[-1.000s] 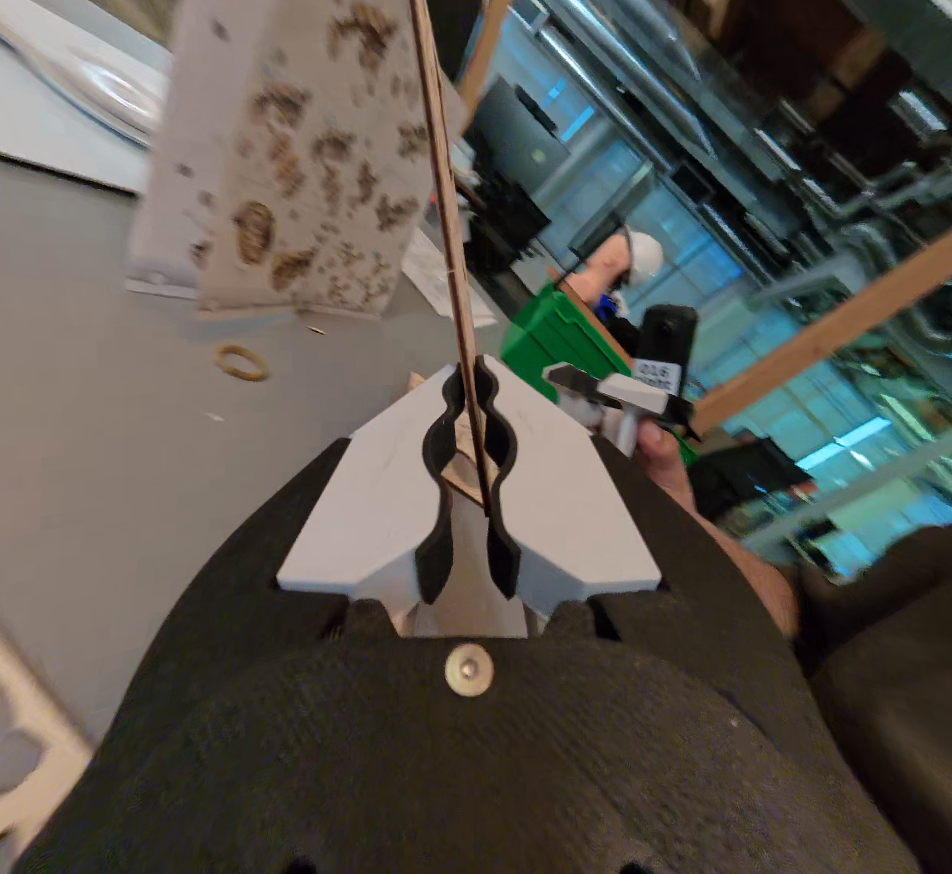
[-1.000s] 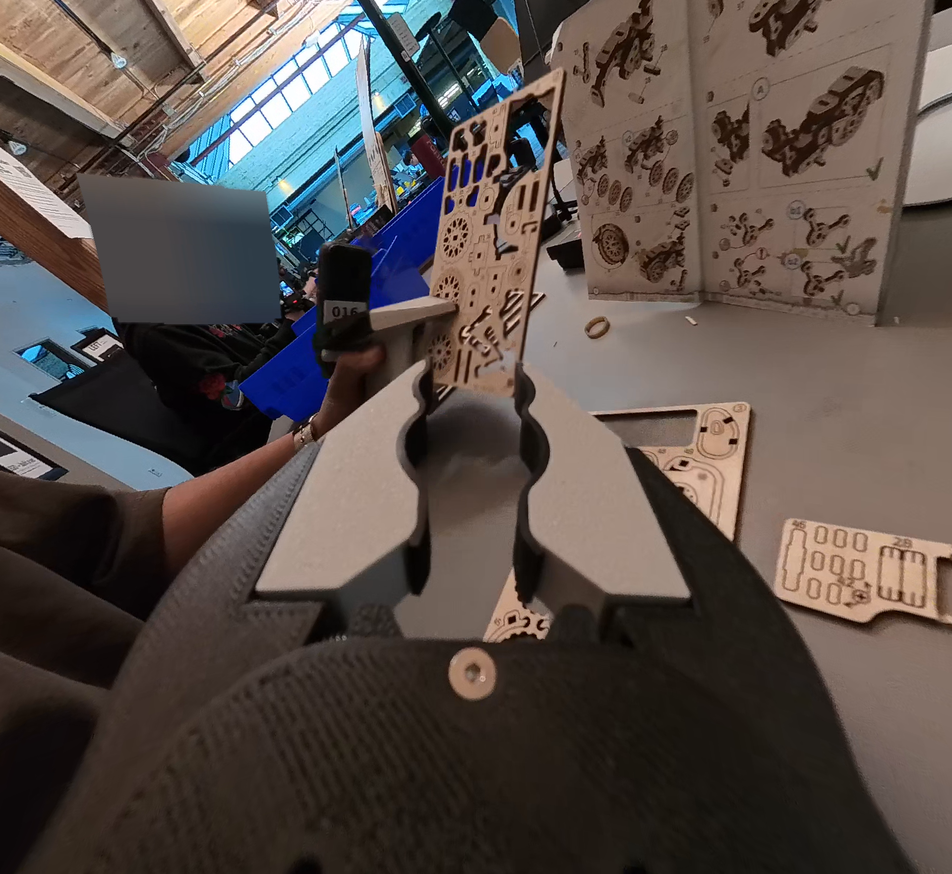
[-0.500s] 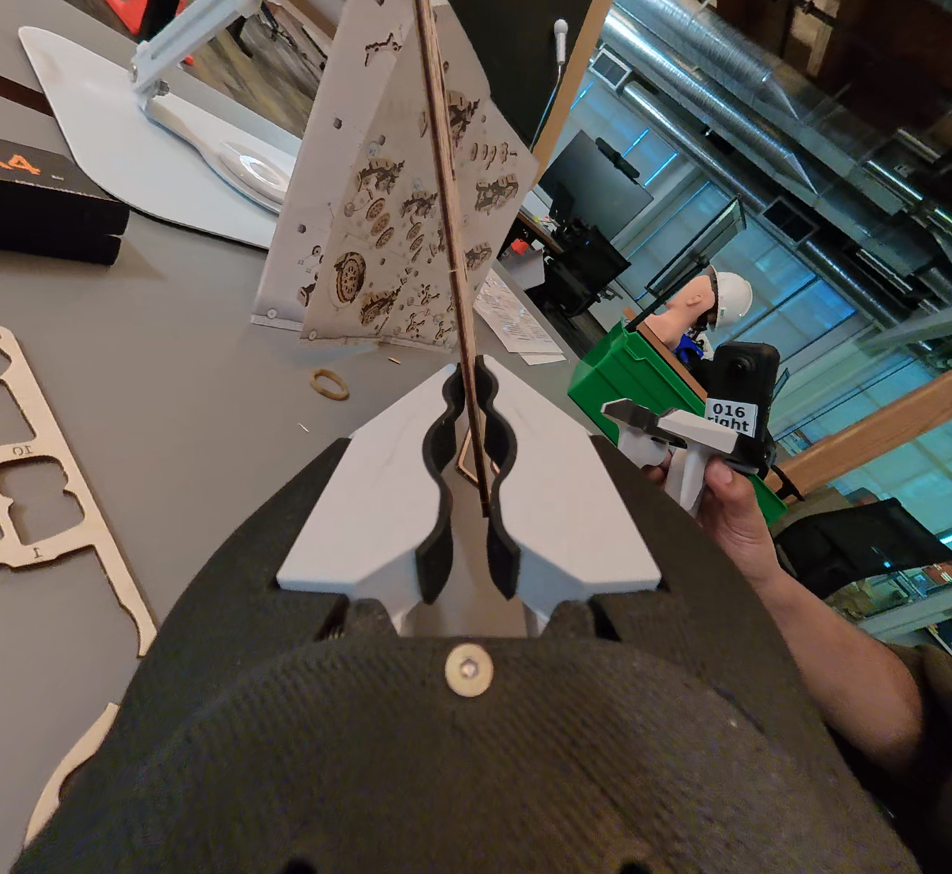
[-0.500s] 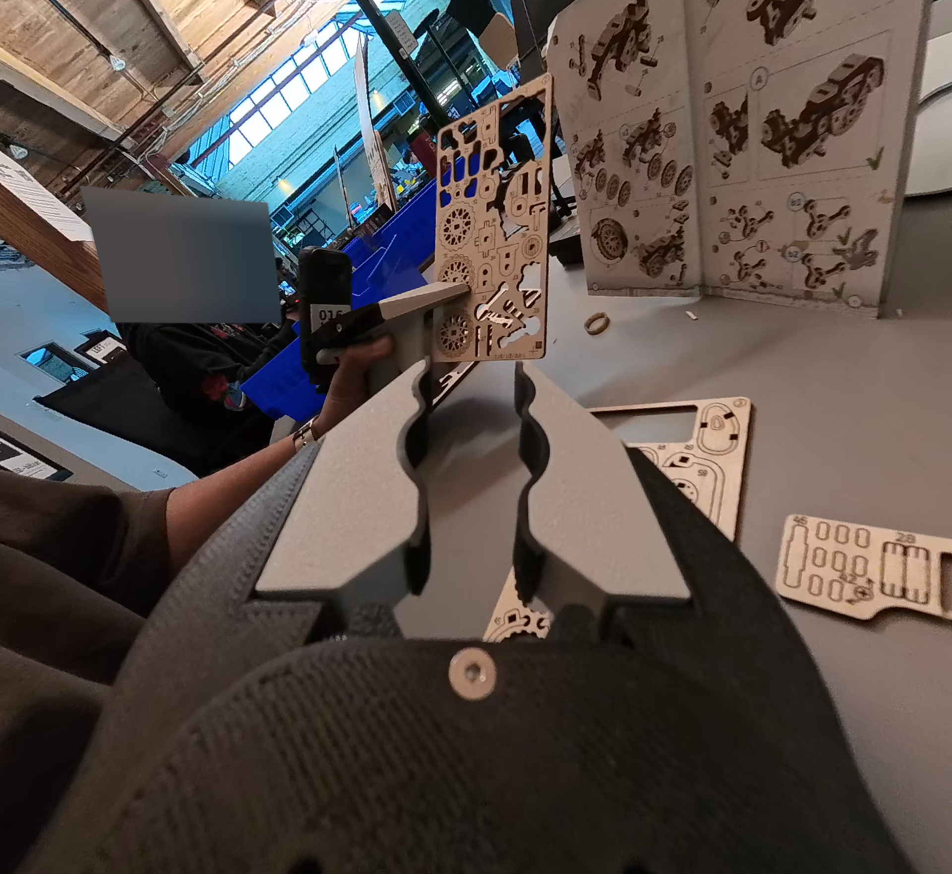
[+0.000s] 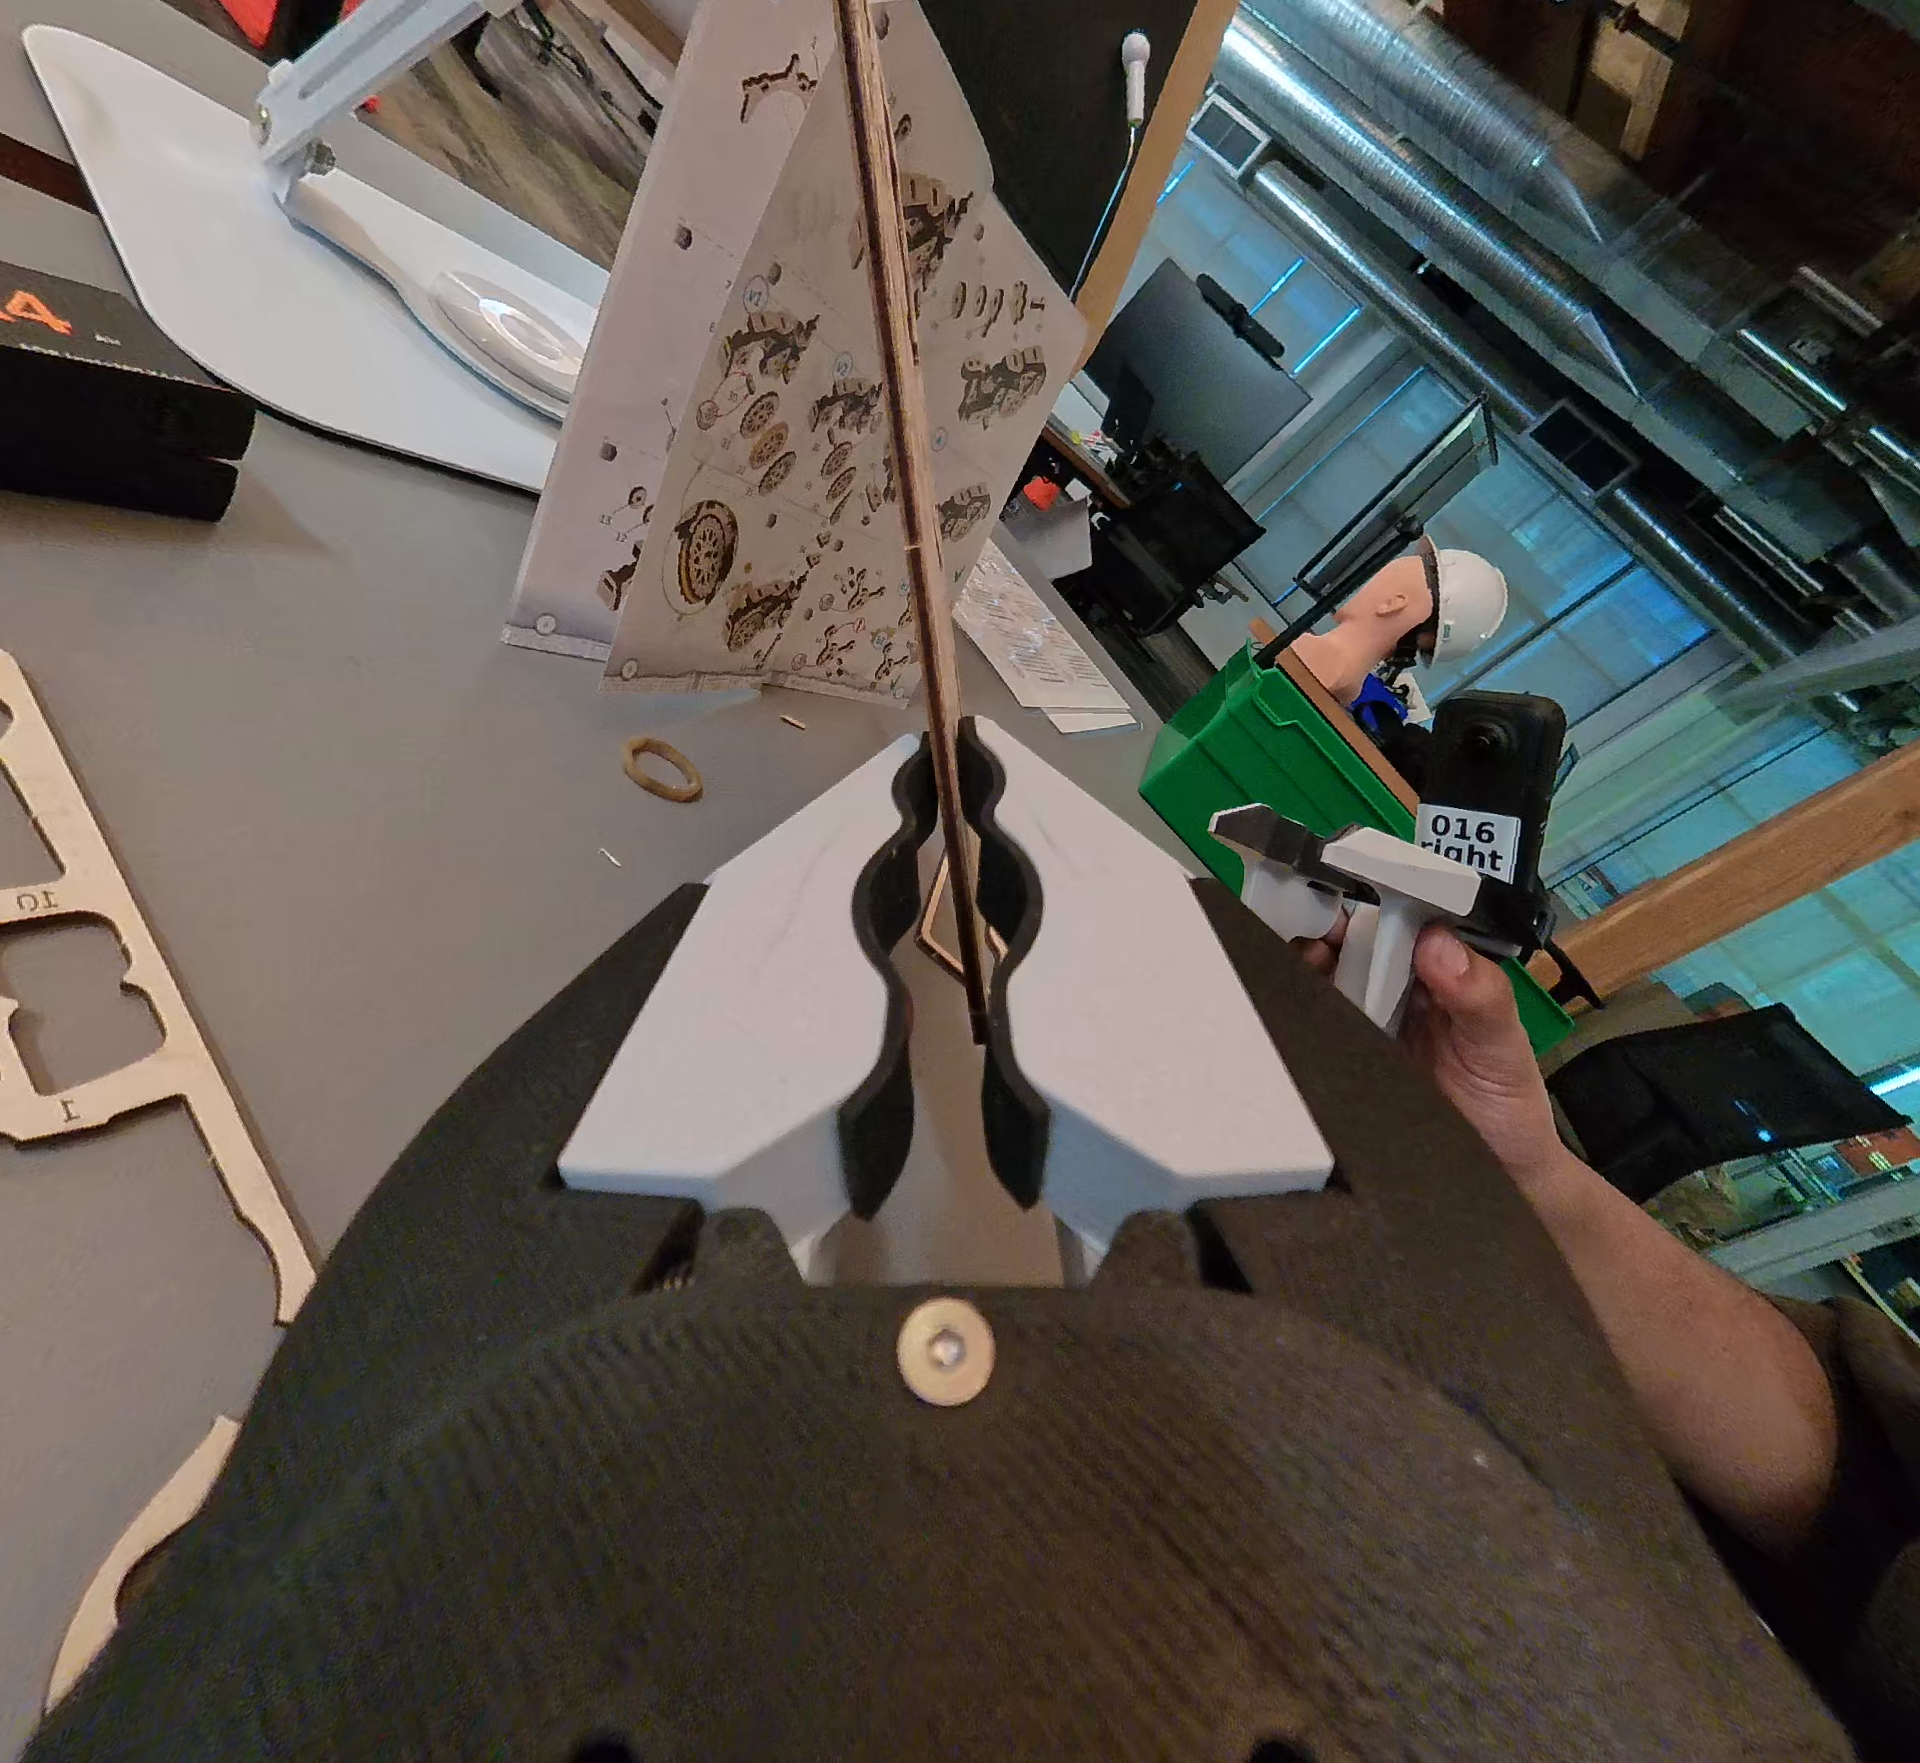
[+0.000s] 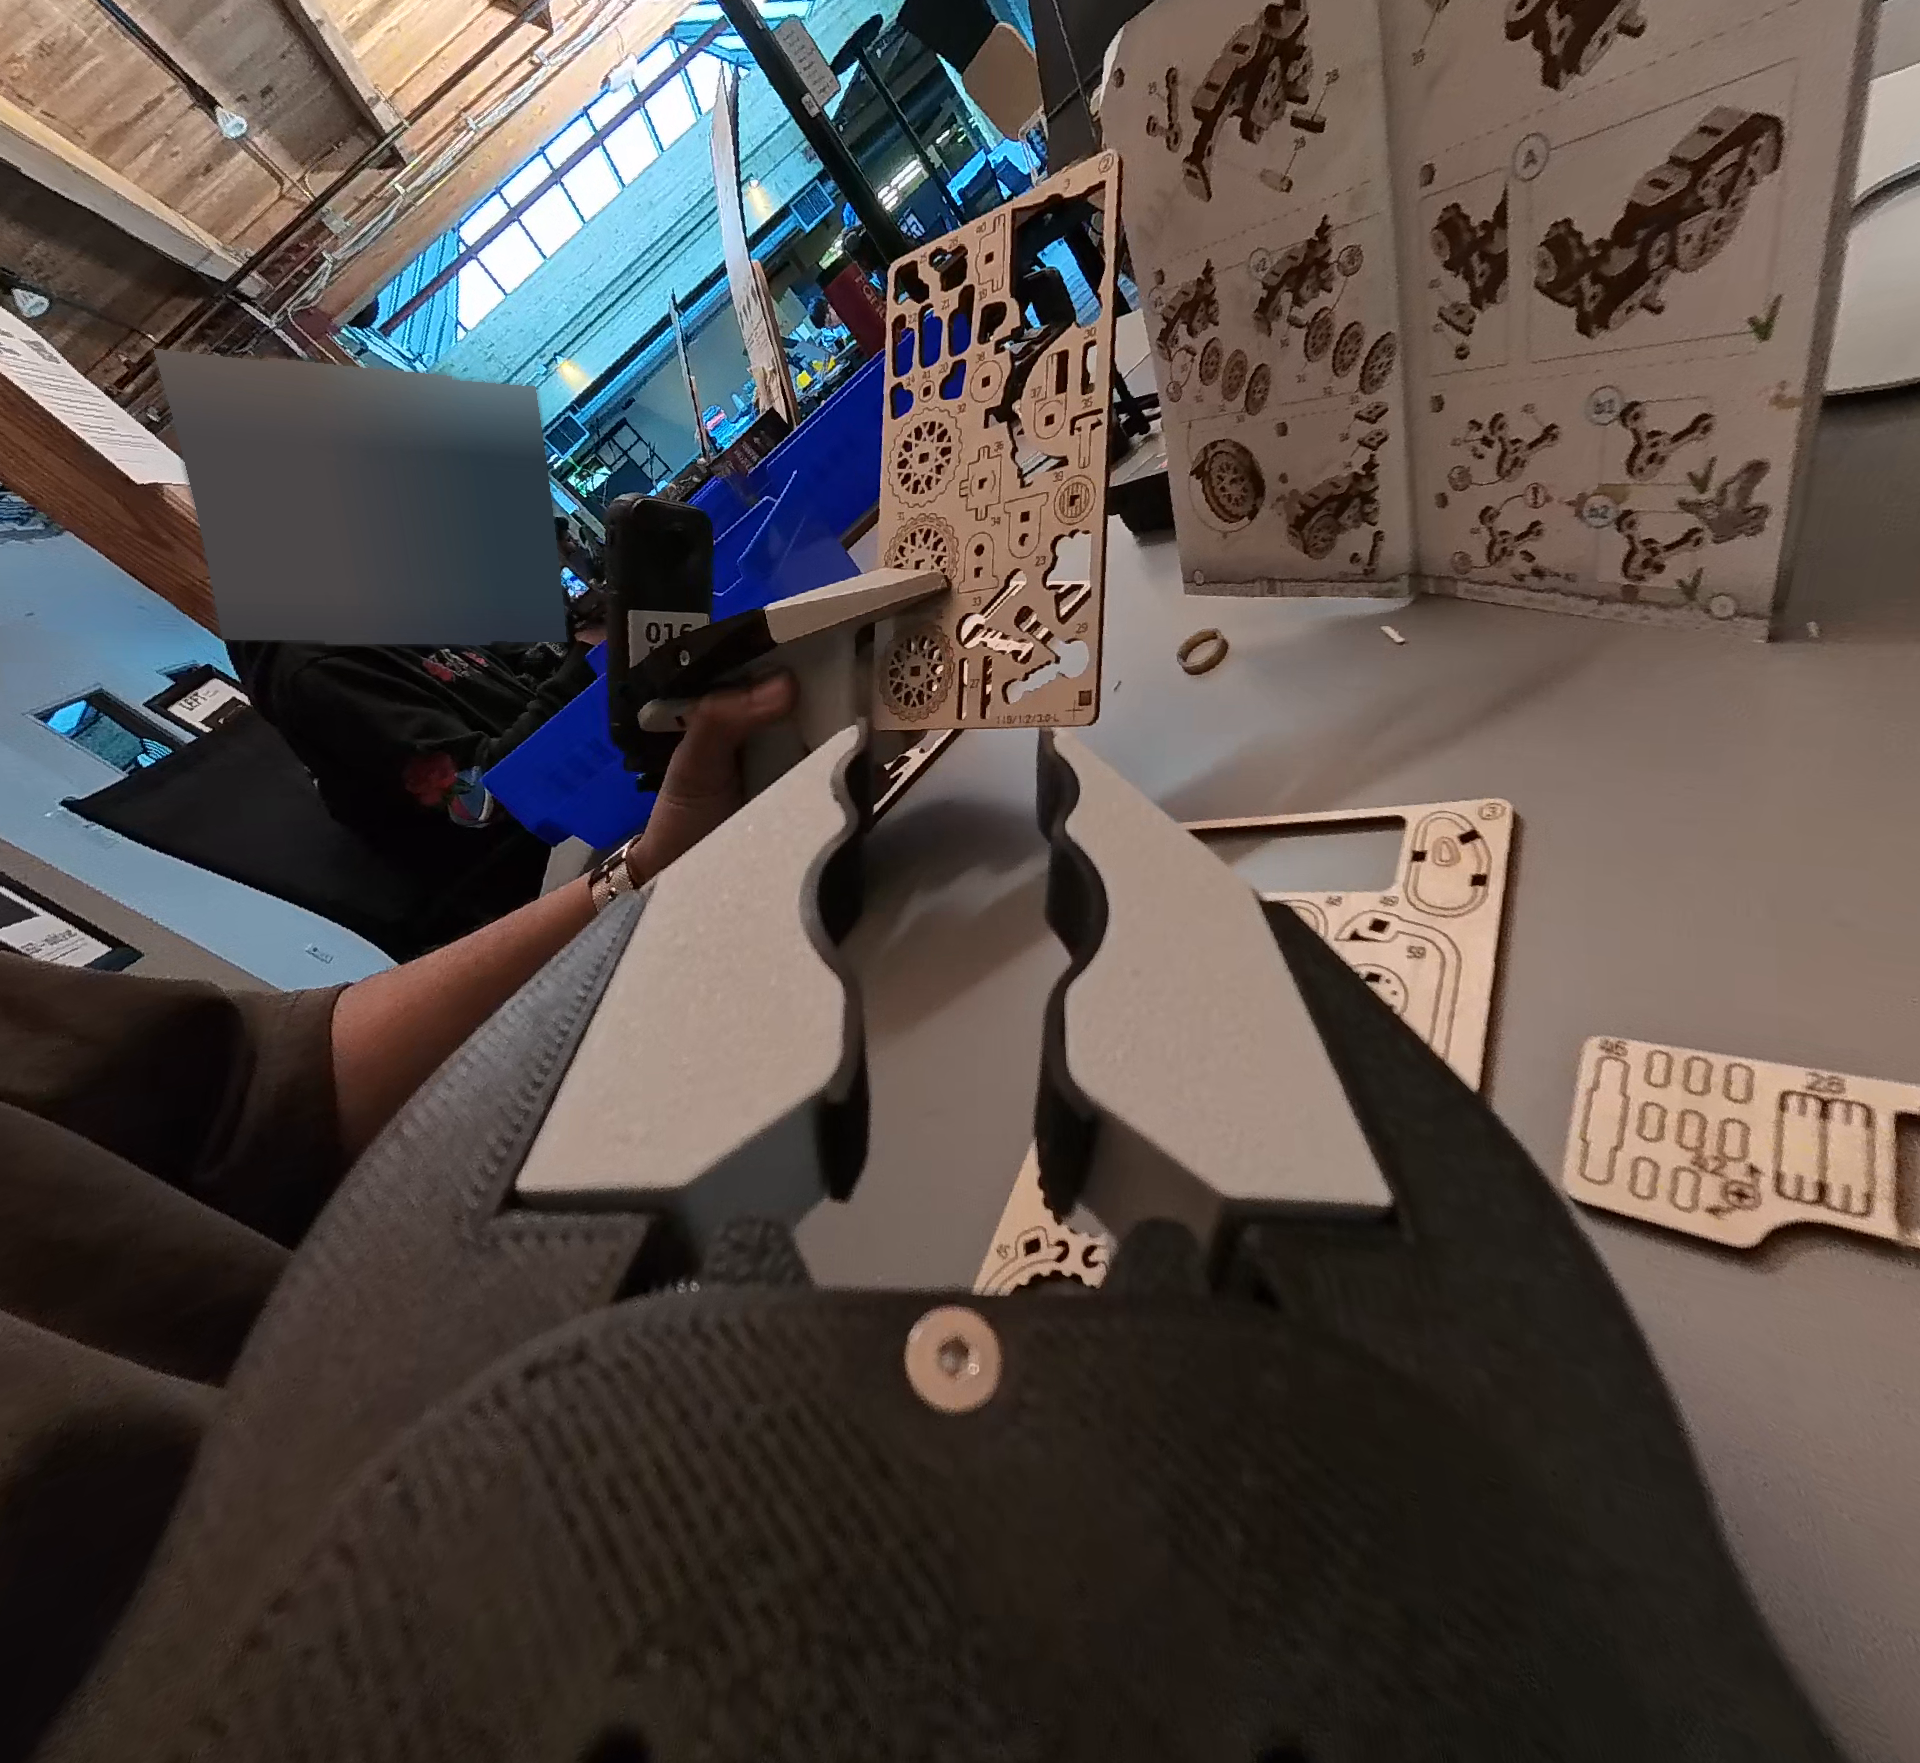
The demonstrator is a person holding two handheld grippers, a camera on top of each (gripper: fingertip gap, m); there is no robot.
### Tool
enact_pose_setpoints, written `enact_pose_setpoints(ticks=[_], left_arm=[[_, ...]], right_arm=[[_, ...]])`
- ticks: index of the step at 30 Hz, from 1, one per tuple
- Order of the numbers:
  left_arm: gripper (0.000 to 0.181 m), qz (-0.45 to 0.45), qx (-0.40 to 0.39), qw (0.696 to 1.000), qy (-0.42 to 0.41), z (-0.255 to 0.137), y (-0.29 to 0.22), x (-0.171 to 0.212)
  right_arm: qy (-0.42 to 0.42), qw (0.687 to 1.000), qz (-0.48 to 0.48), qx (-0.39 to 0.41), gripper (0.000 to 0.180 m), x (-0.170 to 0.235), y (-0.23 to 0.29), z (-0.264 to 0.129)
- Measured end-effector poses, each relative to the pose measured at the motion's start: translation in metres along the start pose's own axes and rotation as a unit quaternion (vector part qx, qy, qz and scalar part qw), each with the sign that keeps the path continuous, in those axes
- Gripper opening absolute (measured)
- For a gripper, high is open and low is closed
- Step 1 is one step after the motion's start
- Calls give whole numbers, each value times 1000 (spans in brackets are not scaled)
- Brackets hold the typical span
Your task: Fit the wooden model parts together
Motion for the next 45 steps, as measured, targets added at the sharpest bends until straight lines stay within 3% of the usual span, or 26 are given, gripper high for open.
enact_pose_setpoints(ticks=[33,45], left_arm=[[0,-5,1,1000,1,0,1,0],[0,-23,2,1000,2,-1,4,-1]], right_arm=[[-4,1000,1,1,28,-2,0,-1],[-10,999,-7,39,28,-9,4,-28]])
Point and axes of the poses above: each gripper's, where its closed fingertips meet, z out along the fingers, x out of its underside, y = z × x across the jaws, the point moved 3 cm from there along -z, back along the fingers, and after that the axes turned 12 degrees about -x, right-handed, at the moved point
